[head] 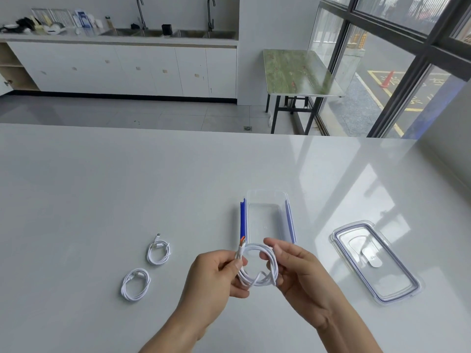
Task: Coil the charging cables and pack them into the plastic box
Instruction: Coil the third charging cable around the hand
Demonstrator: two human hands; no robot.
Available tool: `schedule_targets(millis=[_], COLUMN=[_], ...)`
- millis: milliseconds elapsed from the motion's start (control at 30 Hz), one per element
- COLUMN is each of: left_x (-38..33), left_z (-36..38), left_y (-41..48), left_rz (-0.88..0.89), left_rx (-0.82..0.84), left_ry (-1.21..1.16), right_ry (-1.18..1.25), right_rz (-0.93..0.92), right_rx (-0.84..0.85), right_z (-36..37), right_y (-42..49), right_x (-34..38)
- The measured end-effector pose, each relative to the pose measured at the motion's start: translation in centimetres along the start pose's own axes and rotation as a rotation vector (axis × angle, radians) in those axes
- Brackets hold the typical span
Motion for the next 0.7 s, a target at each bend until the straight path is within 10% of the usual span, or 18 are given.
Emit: schedule_targets(millis=[200, 700], left_x=[0.6, 0.5], left_z=[-0.2, -0.1], left_y=[-0.1, 0.7], left_rz=[-0.007, -0.030], left_rx=[-0.020, -0.077], left_ry=[-0.058, -0.353], right_ry=[0.110, -0.263], right_rz=[-0.323, -0.432], right_rx=[-0.335, -0.316], right_z=[-2.4, -0.2], right_y=[0.1, -0.4], right_x=[1.1, 1.3])
Point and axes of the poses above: each hand's wrist, its own y-axis towards the middle knuckle, its own z-axis out of the palm, x = y × z, the point moved 4 cm from there along y, towards the middle knuckle, and after that the axes turned 15 degrees about z, right-handed, at the moved point
